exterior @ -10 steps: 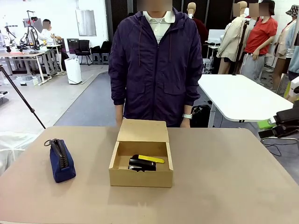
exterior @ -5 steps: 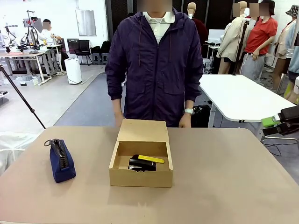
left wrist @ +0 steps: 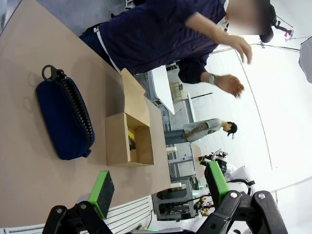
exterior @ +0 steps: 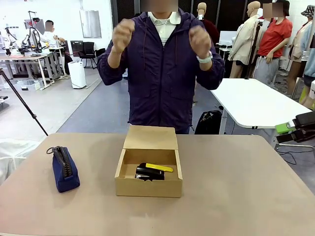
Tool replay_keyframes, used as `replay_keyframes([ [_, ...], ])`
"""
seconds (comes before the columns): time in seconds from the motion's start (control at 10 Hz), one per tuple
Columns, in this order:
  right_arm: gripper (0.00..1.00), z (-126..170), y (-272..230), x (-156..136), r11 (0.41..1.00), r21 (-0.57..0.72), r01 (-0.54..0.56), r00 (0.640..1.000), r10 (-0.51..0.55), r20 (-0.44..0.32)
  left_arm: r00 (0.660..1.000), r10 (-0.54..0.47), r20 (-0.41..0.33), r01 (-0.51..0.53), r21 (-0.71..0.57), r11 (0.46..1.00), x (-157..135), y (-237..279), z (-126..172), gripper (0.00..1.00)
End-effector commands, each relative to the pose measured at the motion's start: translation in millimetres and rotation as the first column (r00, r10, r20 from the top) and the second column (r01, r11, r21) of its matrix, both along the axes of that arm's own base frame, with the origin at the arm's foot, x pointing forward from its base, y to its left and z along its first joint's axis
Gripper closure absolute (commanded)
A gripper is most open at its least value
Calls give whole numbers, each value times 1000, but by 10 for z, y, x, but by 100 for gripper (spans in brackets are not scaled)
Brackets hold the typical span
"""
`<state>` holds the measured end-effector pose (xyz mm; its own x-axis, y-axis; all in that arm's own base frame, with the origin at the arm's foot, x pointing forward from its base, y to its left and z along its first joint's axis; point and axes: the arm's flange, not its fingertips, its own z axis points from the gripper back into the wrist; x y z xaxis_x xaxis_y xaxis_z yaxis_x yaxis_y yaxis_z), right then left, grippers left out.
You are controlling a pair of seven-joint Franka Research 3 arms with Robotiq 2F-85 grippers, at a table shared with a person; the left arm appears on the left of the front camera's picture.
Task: Pack the items into the box.
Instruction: Close the Mailer Box.
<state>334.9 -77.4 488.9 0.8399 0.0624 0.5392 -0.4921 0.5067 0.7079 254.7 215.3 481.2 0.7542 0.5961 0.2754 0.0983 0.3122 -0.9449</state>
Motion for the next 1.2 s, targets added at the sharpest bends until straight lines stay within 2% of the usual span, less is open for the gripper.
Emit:
replay_keyframes([
  [0.0,0,24,-3,-16,1000,-8,-7,1000,7,2,1000,0,29,0,-11,1000,-1,-20,3,0],
  [0.7,0,24,-3,-16,1000,-8,-7,1000,7,2,1000,0,29,0,-11,1000,-1,-20,3,0],
  [0.8,0,0,1,-1,1000,0,-1,1000,1,0,1000,0,0,0,0,1000,0,0,0,0],
  [0.9,0,19,47,235,998,10,-57,997,58,-46,987,-143,-68,144,16,989,380,-202,49,0],
  [1.0,0,18,153,507,999,9,-53,995,54,-88,939,-314,-139,321,37,946,755,-492,85,0],
  [1.1,0,-1,389,843,998,65,-26,990,34,-135,879,-411,-241,440,80,895,1180,-890,56,0],
])
